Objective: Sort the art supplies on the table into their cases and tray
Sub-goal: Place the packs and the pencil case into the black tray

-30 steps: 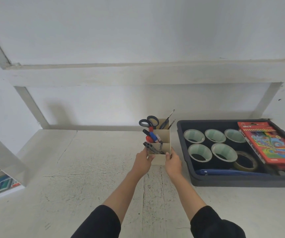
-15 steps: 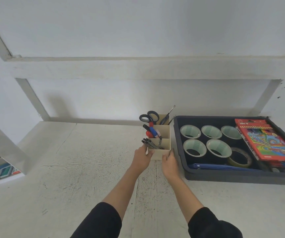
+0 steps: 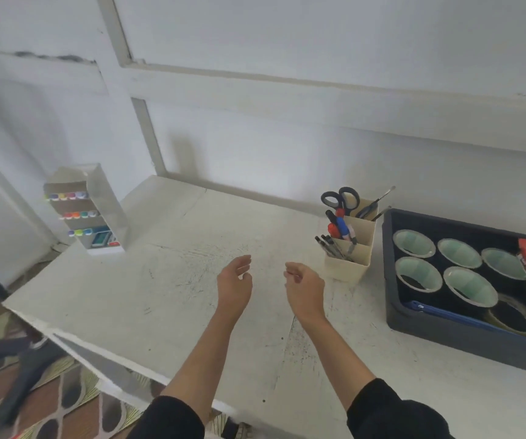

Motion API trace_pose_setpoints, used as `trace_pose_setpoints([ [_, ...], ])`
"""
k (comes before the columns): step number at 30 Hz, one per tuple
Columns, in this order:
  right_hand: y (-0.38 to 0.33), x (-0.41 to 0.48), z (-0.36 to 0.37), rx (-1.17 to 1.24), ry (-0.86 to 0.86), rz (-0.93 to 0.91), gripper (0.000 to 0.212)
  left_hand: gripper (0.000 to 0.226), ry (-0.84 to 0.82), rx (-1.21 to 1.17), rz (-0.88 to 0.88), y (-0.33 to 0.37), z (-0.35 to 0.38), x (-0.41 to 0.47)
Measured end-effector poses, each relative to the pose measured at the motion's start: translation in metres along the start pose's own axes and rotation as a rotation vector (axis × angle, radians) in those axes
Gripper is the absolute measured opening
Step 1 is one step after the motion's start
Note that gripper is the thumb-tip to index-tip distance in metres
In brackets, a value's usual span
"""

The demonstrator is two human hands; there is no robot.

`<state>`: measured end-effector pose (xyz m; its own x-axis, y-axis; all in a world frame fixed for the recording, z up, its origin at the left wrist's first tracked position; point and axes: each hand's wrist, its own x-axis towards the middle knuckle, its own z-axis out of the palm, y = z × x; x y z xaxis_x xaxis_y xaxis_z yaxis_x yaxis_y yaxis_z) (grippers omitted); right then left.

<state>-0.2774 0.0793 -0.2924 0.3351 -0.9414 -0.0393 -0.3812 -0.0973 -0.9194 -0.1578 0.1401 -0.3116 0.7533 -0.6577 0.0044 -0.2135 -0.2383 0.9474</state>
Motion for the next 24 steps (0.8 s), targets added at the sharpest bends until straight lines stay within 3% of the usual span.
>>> trace_pose_setpoints([
  [7, -0.048, -0.007, 0.089, 0.049, -0.113, -0.061, 0.021, 0.037, 0.292, 0.025, -0.048, -0.035, -0.127, 0.032],
  [14, -0.133, -0.015, 0.221, 0.095, -0.294, -0.079, 0.033, 0.037, 0.453, 0.093, -0.034, -0.062, -0.269, 0.071],
  [19, -0.187, -0.015, 0.278, 0.208, -0.397, -0.058, 0.037, 0.038, 0.408, 0.135, -0.014, -0.074, -0.343, 0.103],
  [24, -0.217, -0.002, 0.303, 0.160, -0.344, -0.124, 0.046, 0.033, 0.262, 0.116, 0.075, -0.048, -0.367, 0.142],
])
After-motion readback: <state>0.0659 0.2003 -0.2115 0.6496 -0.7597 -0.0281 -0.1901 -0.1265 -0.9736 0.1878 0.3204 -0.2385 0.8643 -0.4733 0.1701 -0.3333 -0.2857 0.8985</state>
